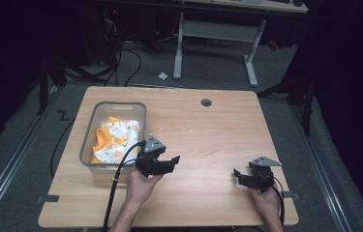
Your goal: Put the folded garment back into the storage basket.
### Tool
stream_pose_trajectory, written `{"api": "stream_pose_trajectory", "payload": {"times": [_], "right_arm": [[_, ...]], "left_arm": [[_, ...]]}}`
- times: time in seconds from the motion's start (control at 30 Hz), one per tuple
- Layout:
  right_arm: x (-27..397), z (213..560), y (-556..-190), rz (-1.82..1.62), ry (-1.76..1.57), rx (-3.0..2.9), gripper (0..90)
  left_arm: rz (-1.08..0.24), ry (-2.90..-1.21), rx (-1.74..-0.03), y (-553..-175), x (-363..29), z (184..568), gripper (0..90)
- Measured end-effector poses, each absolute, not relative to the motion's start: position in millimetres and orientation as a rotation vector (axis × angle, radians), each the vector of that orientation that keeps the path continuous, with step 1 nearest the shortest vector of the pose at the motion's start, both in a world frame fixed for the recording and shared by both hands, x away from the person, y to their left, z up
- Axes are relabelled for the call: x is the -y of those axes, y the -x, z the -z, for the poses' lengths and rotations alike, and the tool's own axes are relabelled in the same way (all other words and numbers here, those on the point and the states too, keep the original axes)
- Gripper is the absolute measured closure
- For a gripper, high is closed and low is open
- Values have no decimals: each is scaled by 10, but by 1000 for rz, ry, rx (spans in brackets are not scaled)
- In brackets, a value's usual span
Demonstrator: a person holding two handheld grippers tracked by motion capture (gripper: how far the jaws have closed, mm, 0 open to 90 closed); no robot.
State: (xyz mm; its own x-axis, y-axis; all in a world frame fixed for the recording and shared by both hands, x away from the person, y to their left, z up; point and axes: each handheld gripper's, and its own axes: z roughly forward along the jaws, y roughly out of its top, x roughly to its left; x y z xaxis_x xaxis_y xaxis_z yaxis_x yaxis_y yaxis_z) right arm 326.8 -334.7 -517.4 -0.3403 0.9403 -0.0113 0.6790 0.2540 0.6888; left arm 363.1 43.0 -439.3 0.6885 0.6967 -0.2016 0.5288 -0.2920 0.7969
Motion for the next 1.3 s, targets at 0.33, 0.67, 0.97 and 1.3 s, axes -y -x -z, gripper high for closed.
{"api": "stream_pose_trajectory", "payload": {"times": [0.33,0.67,0.97,1.3], "right_arm": [[3346,5174,-3268,-833,-1472,-2109,273],[3346,5174,-3268,-833,-1472,-2109,273],[3346,5174,-3267,-833,-1472,-2109,274],[3346,5174,-3267,-833,-1471,-2109,273]], "left_arm": [[-196,-1996,-951,-3598,-329,4551,362],[-177,-2017,-975,-3611,-268,4708,364],[-144,-2031,-991,-3642,-227,4818,366],[-173,-2055,-1023,-3672,-200,4959,367]]}}
